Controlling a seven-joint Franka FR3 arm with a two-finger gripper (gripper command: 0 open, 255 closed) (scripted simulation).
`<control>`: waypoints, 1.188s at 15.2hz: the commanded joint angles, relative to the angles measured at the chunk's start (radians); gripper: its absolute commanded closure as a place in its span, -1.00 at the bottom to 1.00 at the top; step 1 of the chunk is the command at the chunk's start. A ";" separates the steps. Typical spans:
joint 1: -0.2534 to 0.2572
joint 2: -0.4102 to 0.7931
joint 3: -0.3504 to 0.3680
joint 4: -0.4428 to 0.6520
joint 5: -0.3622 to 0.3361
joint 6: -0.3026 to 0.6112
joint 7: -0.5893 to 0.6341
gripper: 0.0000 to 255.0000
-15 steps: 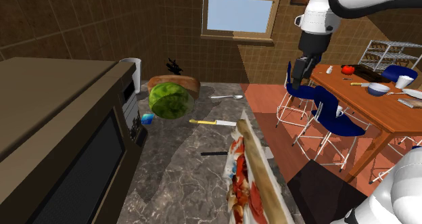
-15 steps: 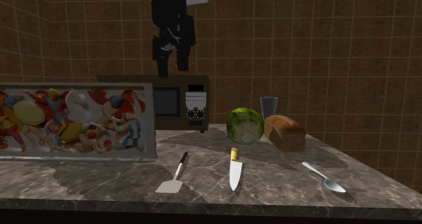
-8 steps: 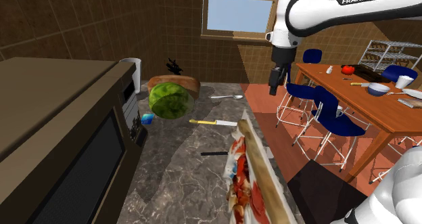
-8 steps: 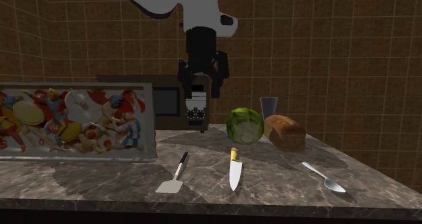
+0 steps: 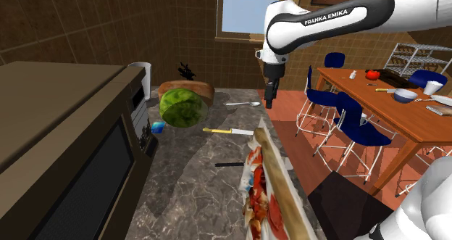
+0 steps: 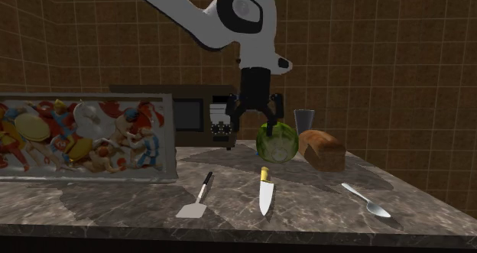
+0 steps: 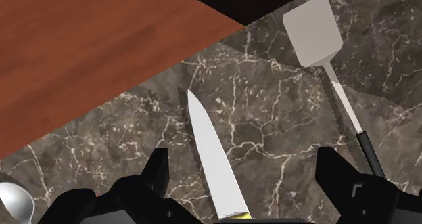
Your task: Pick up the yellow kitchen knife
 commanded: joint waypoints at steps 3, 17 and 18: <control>0.009 0.158 0.008 0.109 0.024 0.020 -0.088 -1.00; 0.034 0.639 0.080 0.536 0.051 -0.015 -0.291 -1.00; 0.034 0.644 0.080 0.530 0.051 -0.004 -0.291 -1.00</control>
